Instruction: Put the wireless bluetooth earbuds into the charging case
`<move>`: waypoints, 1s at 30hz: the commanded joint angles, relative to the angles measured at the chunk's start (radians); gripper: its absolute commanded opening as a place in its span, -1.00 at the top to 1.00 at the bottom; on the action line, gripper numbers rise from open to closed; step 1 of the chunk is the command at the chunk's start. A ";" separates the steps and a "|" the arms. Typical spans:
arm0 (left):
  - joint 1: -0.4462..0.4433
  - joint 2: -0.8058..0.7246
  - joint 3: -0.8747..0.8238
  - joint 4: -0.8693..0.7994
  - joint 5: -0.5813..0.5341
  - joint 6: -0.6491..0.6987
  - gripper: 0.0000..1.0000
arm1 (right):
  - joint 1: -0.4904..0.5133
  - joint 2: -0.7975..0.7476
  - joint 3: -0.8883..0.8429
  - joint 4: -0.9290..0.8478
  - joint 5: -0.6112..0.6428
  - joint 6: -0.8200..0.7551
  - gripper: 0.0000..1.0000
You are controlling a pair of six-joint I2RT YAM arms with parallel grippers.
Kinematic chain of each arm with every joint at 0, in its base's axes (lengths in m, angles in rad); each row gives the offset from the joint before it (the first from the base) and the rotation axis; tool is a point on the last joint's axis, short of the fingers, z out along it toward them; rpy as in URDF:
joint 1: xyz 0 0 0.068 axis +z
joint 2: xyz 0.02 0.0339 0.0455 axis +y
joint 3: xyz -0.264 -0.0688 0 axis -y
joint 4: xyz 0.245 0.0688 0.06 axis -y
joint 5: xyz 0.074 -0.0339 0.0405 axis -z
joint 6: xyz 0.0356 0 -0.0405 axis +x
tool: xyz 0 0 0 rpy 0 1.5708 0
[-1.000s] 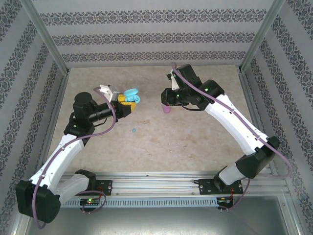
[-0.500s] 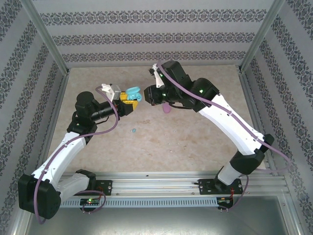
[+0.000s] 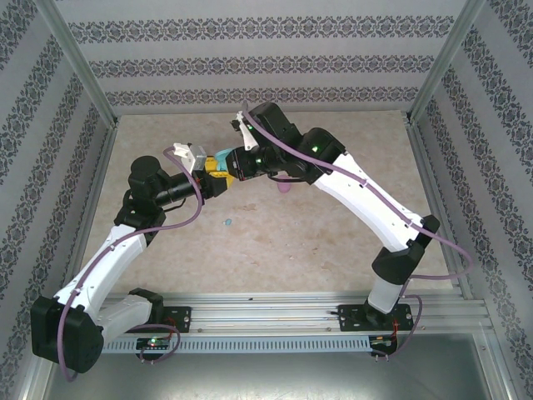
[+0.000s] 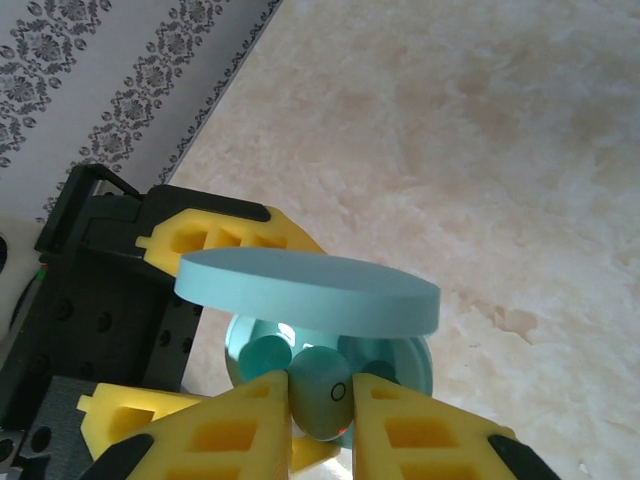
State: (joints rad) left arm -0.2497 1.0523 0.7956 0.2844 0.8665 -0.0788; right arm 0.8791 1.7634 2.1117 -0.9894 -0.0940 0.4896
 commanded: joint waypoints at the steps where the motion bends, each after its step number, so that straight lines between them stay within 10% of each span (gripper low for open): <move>1: -0.016 -0.008 -0.005 0.015 0.016 0.024 0.61 | 0.014 0.023 0.043 -0.013 -0.013 -0.015 0.62; 20: -0.017 -0.012 -0.001 -0.011 0.007 0.033 0.60 | 0.038 0.116 0.114 -0.082 0.000 -0.052 0.60; 30: -0.016 -0.015 0.000 -0.017 0.002 0.036 0.58 | 0.041 0.130 0.155 -0.106 -0.017 -0.045 0.26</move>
State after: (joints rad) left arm -0.2554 1.0523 0.7948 0.2298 0.8551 -0.0643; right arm 0.9012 1.8736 2.2368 -1.0603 -0.0952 0.4450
